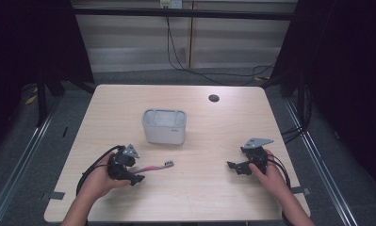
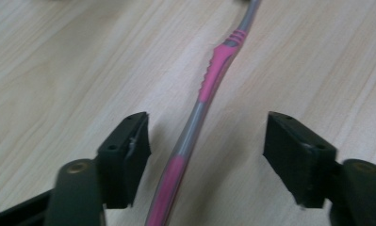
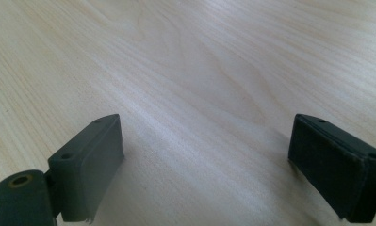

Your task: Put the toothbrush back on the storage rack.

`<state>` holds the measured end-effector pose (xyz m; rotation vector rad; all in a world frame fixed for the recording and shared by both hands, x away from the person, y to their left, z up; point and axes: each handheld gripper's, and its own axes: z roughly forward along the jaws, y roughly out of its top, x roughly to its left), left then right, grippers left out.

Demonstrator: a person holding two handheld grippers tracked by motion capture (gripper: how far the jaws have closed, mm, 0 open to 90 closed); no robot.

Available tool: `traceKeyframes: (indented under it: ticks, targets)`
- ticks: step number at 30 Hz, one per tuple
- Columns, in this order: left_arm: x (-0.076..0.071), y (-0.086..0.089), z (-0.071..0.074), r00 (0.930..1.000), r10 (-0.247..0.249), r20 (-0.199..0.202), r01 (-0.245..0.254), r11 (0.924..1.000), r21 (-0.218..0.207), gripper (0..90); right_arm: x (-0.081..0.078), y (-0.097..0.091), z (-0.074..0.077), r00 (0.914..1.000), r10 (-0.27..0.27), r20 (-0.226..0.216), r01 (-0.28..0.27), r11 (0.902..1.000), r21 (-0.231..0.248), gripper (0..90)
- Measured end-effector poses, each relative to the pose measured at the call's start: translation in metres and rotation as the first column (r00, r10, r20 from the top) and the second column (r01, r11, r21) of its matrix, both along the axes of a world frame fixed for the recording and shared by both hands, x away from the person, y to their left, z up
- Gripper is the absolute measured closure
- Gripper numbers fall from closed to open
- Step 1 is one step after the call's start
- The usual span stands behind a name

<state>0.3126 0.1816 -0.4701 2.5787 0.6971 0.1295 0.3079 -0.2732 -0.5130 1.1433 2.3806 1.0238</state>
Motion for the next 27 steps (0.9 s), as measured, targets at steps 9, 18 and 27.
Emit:
traceKeyframes:
  ticks: [9, 18, 27]
  targets:
    - [0.005, -0.024, 0.002, 0.9960, -0.089, -0.003, 0.089, 0.9927, 0.080, 46.8, 0.000, 0.000, 0.000, 1.0000, 0.001, 0.001, -0.001, 1.0000, 0.000, 10.1]
    - [0.009, -0.036, 0.001, 0.9912, -0.131, -0.019, 0.133, 0.9852, 0.108, 53.1, 0.000, 0.000, 0.000, 1.0000, 0.001, 0.000, -0.001, 1.0000, 0.000, 10.1]
    - [0.013, -0.047, 0.002, 0.9845, -0.170, -0.042, 0.174, 0.9746, 0.140, 63.4, 0.000, 0.000, 0.000, 1.0000, 0.001, 0.001, -0.001, 1.0000, 0.000, 10.1]
